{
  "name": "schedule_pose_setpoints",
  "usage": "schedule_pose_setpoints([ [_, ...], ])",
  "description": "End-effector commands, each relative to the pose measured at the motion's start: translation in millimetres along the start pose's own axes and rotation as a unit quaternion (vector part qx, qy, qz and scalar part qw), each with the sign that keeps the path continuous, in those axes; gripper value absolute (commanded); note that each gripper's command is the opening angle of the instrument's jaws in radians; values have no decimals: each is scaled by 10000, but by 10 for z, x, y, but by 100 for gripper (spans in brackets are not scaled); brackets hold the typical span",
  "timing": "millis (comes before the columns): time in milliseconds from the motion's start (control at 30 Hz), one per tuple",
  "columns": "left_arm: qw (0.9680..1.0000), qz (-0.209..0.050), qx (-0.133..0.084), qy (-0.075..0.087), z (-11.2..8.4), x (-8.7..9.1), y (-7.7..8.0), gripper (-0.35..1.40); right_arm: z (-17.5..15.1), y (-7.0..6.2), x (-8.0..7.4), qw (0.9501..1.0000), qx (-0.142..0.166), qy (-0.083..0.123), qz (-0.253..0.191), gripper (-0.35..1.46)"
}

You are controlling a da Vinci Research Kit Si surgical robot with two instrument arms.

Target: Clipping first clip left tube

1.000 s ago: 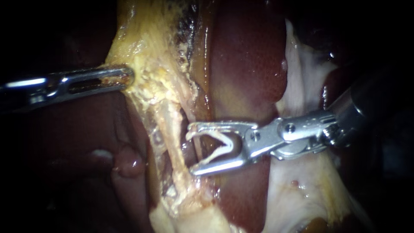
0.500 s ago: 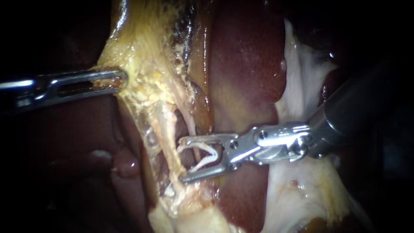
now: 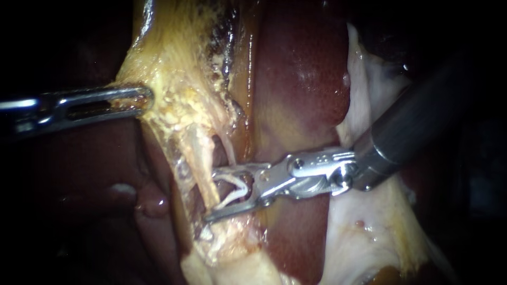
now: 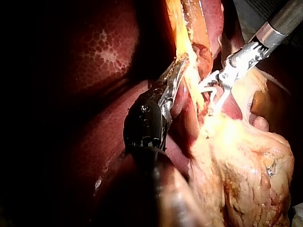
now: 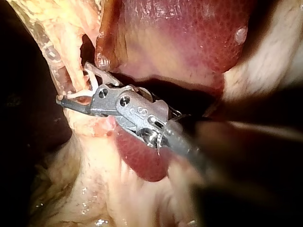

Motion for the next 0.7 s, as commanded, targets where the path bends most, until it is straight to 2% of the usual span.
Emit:
schedule_pose_setpoints([
  [33, 10000, 1, -2, 0, 2, 1, 1, -35, 1, -1, 0, 10000, 84, 24, 18, 55],
  [233, 10000, 2, -4, -1, 2, 2, 1, -35, 8, -9, 2, 9977, 573, 234, 262, 51],
  [367, 10000, 3, -5, -3, 3, 2, 1, -35, 16, -12, 3, 9957, 810, 272, 351, 46],
  [500, 10000, 5, -9, -6, 4, 3, 1, -35, 23, -11, 3, 9955, 829, 305, 342, 42],
  [700, 10000, 5, -11, -7, 5, 3, 0, -35, 26, -7, 3, 9959, 761, 330, 364, 25],
])
